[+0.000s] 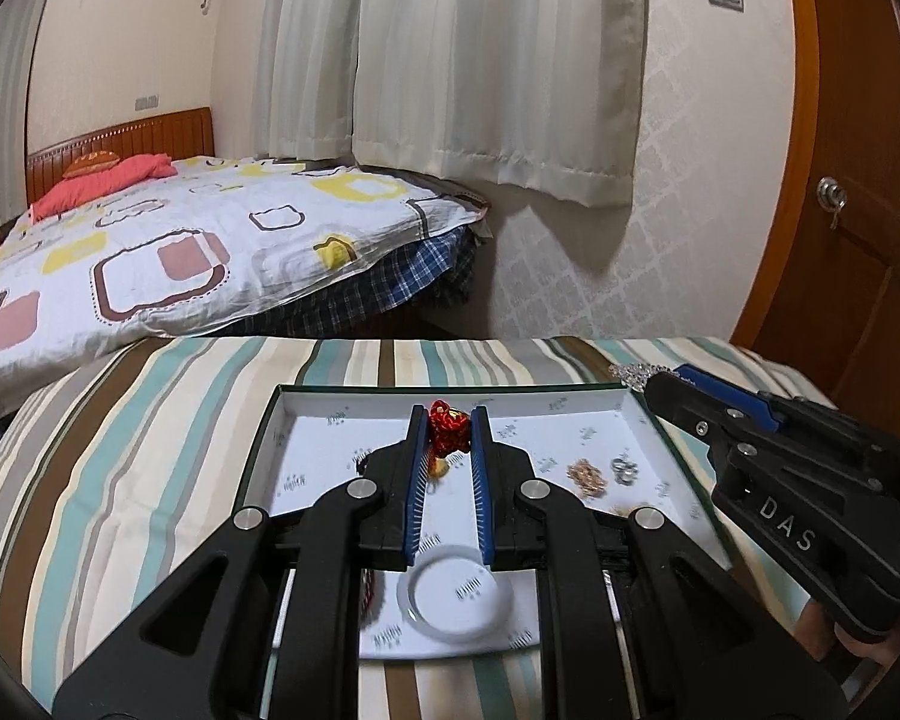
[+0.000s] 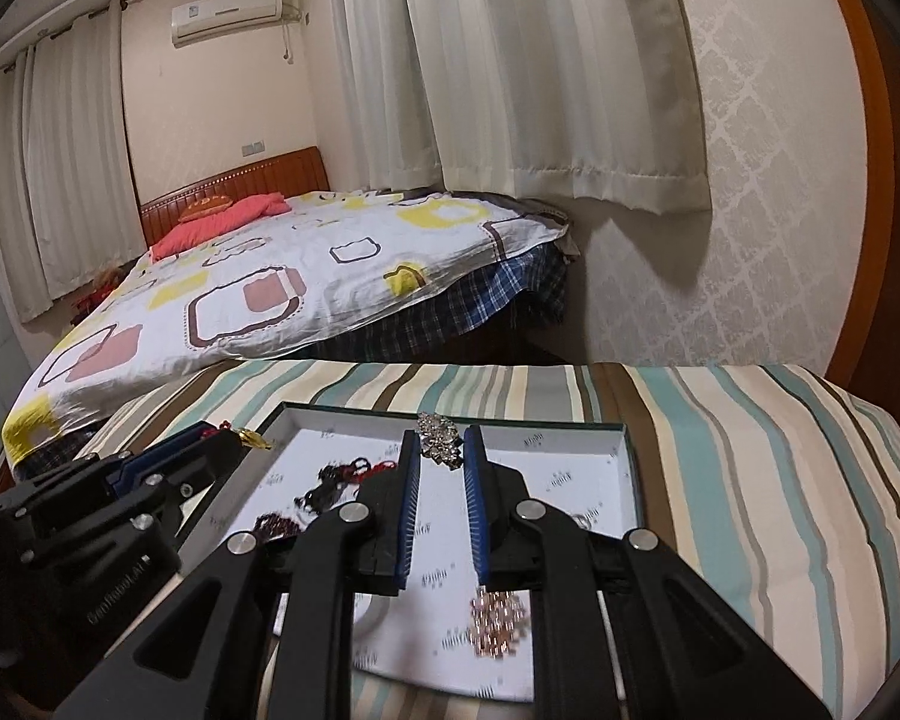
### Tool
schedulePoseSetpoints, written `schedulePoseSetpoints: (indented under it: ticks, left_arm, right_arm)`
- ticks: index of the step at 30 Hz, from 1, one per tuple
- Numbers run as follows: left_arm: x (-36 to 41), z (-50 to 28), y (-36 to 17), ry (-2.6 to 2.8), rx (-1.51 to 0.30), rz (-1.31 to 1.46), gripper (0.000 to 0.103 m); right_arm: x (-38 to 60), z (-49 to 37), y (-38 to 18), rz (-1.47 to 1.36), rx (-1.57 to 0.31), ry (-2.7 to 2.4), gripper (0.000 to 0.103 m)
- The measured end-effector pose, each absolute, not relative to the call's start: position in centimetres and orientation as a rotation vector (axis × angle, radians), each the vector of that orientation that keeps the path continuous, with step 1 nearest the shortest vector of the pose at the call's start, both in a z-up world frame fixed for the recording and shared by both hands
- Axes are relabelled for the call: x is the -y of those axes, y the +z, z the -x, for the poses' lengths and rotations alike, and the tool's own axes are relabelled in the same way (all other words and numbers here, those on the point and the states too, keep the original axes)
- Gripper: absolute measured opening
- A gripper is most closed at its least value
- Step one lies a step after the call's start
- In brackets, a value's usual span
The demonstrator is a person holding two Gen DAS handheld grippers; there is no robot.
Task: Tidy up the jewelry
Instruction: 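Release the red charm in the box with left tool while right tool places the silver brooch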
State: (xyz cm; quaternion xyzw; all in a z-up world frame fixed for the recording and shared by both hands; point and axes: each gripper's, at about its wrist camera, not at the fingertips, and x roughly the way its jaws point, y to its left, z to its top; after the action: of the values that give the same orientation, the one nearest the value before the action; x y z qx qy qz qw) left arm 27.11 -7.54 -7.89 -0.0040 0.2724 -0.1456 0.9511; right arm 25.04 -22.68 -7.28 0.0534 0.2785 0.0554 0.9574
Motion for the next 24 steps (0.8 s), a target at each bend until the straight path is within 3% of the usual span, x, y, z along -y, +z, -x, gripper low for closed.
schedulePoseSetpoints:
  ticks: [11,24]
  left_arm:
    - [9.0,-32.7,-15.1,-0.264,-0.745,-0.018,0.014]
    - [9.9,-34.5,-17.6,-0.257,-0.848,-0.050,0.014]
  right_arm:
    - [22.5,-29.1,-14.6,-0.105,-0.734,0.104,0.015]
    - [22.4,-30.3,-16.5,-0.105,-0.816,0.100,0.015]
